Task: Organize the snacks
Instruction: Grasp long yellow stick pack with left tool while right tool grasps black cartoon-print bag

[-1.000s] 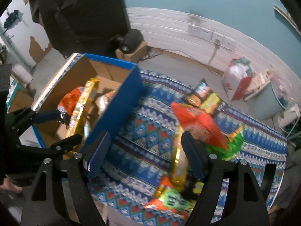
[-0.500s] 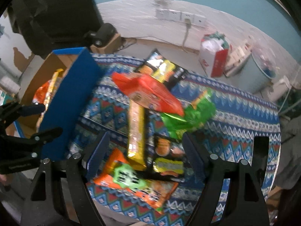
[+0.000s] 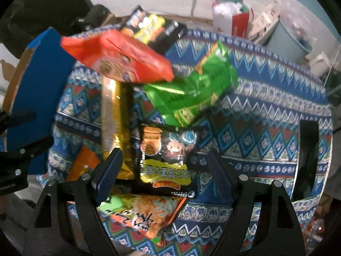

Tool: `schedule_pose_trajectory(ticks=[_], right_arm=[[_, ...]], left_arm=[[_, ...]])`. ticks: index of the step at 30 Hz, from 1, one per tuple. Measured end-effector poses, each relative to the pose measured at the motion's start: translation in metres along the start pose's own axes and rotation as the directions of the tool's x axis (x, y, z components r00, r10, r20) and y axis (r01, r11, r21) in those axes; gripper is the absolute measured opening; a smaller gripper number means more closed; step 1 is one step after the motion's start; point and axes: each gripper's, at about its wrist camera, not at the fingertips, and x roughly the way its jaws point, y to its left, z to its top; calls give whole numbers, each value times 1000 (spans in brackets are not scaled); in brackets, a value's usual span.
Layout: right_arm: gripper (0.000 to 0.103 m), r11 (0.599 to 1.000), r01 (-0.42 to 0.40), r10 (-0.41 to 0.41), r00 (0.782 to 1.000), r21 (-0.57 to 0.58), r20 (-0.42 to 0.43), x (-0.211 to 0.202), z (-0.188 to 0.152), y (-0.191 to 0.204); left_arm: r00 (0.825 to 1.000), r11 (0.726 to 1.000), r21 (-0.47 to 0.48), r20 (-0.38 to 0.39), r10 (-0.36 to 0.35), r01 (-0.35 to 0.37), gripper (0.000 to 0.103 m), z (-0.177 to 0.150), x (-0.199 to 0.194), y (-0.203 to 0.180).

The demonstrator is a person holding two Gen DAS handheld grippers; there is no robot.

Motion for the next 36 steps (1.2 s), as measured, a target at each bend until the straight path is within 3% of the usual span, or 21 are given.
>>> schedule_pose_trajectory(ticks=[13,14,16,17,25,34,36], right_arm=[[80,1000,-6,6,997,-8,-81,47,0,-5],[79,1000,-3,1,996,-18,-84,49,-1,-5],[63,999,8,-10,996,-33,-83,52,-2,-7],[61,999,7,-11,996,-36,-87,54,-3,-8],[60,999,33,-34,998,-28,-49,41,-18,-34],[60,999,17,-16,999,30,-30,34,-24,-63],[60,999,14,-13,999,29,-31,31,-21,-65]], left_arm=[[999,998,-55,-43,-28,26,74,20,28,-10],[998,997,-69,-45,-36,33,75,23,32,-10],[997,994,-100,-49,-56,51,75,31,37,-12],[997,992,-110,-52,-62,56,76,34,40,-12],[990,982,-167,-89,-107,92,77,54,63,-29],[995,998,-49,-96,-36,31,77,64,84,-52],[996,999,-17,-89,-28,27,72,62,82,-53]])
